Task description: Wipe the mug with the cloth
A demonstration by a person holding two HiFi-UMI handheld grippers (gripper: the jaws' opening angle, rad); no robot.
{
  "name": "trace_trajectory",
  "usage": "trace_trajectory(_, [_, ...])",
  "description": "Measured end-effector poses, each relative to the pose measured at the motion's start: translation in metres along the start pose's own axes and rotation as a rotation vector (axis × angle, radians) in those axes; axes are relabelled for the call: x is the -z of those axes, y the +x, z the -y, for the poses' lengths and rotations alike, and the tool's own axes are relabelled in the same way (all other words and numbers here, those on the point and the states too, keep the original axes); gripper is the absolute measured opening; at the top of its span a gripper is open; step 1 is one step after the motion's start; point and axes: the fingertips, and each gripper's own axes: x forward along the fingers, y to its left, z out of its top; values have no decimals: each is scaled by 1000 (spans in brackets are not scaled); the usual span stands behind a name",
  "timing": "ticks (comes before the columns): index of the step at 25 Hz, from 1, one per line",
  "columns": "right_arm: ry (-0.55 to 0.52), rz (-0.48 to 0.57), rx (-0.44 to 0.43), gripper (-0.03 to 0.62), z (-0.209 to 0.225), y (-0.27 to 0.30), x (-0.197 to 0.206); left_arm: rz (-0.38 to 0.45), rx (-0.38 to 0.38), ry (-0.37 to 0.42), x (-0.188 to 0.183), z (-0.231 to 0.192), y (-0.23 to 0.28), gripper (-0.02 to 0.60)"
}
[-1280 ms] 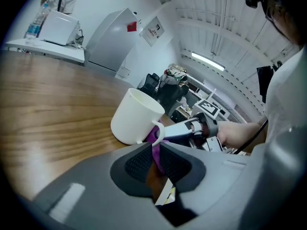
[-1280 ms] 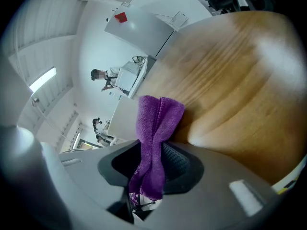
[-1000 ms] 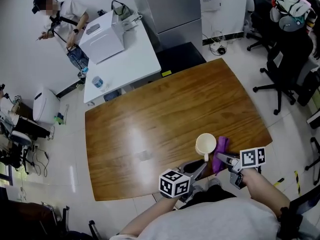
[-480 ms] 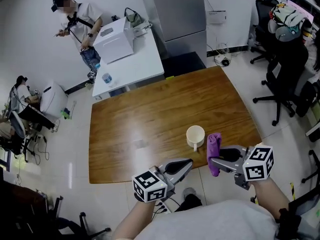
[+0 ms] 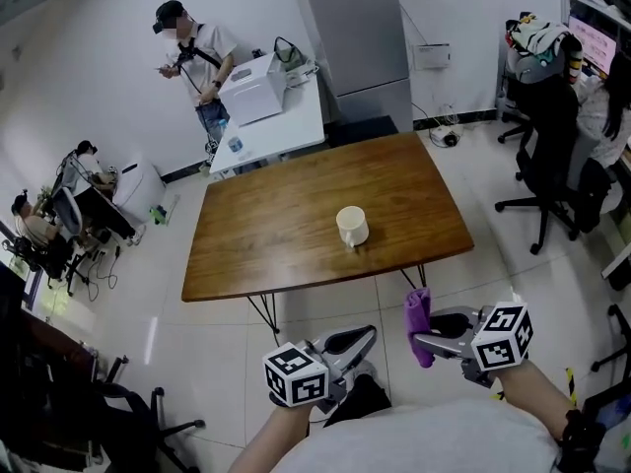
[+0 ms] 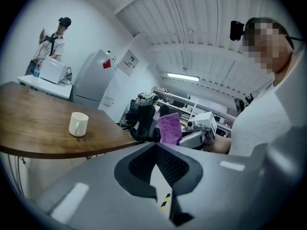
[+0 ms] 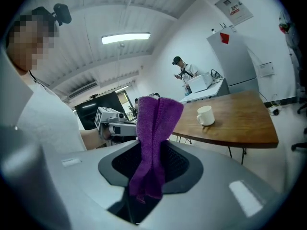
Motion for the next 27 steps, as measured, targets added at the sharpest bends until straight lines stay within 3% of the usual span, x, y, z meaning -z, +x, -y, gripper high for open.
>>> trace_trajectory(3, [2, 16, -8, 124, -26, -38, 9, -22, -8, 29, -2, 50, 5, 0])
trace_trajectory(6, [-6, 37, -3, 125, -41, -47, 8, -23, -12, 29, -7, 70, -1, 0])
trace_trajectory(12, [-24, 34, 6, 124, -55, -13, 8, -7, -17, 14, -5, 58, -33, 0])
trace_trajectory(20, [-13, 19, 34, 125, -77, -13, 13, 2, -1, -25, 2, 73, -50, 0])
trace_trajectory(27, [14, 13, 27, 125, -87, 25, 11, 11, 10, -51, 5, 52, -79, 0])
